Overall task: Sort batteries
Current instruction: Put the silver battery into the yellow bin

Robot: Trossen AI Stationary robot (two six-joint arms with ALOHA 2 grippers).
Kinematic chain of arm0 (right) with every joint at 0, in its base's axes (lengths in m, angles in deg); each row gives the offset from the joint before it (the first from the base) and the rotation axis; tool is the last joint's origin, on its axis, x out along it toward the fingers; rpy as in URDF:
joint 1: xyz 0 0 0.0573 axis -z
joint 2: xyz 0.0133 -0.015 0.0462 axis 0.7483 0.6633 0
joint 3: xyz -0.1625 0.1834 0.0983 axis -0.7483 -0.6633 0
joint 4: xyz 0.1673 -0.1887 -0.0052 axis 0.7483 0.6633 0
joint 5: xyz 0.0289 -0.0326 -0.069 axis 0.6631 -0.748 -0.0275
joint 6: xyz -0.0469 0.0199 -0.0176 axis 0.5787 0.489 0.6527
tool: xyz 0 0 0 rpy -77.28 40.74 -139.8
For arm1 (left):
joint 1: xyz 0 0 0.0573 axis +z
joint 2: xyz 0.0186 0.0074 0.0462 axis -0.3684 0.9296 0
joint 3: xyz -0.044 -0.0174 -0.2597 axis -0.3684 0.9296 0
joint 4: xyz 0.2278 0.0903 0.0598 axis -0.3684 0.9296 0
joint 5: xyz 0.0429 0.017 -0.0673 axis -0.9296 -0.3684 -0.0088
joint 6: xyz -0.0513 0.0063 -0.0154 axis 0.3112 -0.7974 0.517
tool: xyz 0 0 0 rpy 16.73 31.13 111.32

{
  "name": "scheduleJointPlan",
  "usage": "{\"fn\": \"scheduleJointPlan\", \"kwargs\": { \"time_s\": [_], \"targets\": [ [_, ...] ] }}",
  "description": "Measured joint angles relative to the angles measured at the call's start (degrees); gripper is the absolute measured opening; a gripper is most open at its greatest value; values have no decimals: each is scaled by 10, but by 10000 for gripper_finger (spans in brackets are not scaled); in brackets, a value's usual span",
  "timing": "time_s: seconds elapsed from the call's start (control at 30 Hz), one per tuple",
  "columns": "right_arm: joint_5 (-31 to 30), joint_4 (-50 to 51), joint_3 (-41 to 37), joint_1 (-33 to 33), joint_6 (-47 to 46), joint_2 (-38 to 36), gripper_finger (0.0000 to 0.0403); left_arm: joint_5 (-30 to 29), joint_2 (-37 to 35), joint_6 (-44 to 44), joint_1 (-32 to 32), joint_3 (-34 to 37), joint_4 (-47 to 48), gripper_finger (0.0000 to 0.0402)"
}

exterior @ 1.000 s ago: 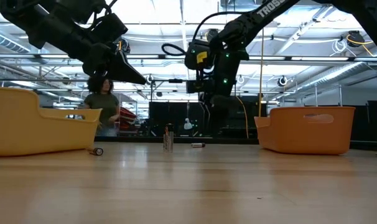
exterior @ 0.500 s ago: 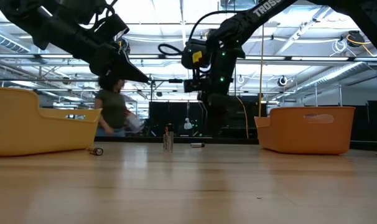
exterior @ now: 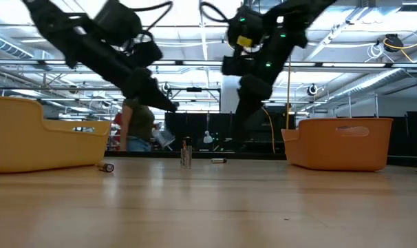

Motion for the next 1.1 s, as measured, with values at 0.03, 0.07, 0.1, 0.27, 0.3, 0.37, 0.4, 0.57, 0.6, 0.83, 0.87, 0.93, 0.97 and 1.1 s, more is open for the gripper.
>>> {"fn": "scheduleJointPlan", "kwargs": {
  "time_s": [0.03,0.07,0.1,0.27,0.3,0.37,0.4,0.57,0.6,0.83,0.87,0.93,0.97,1.1],
  "targets": [
    [-18,-24,-27,-6,-15,-18,123,9,14,-1,2,-13,0,64],
    [-35,-47,-51,-12,-29,-37,122,17,28,-3,4,-26,2,72],
    [-47,-71,-74,-19,-45,-56,122,24,41,-3,7,-40,3,83],
    [-117,-185,-181,-69,-107,-133,122,36,109,1,26,-110,30,138],
    [-132,-211,-199,-81,-116,-141,122,36,124,1,29,-124,36,145],
    [-161,-258,-227,-107,-132,-153,122,37,153,2,36,-156,58,153],
    [-173,-280,-238,-119,-139,-155,122,37,168,2,38,-174,70,154],
    [-234,-339,-268,-164,-156,-151,122,37,243,2,42,-260,131,155],
    [-244,-345,-272,-171,-160,-151,122,37,254,1,43,-271,142,155],
    [-279,-390,-291,-206,-176,-151,122,54,310,26,62,-332,202,155],
    [-285,-390,-291,-211,-178,-150,122,54,314,30,65,-337,210,155],
    [-296,-390,-291,-220,-180,-150,122,48,321,32,67,-341,210,155],
    [-301,-392,-291,-225,-181,-150,122,42,324,32,67,-342,209,155],
    [-319,-391,-291,-238,-194,-150,122,34,338,32,67,-353,205,155]
  ]
}}
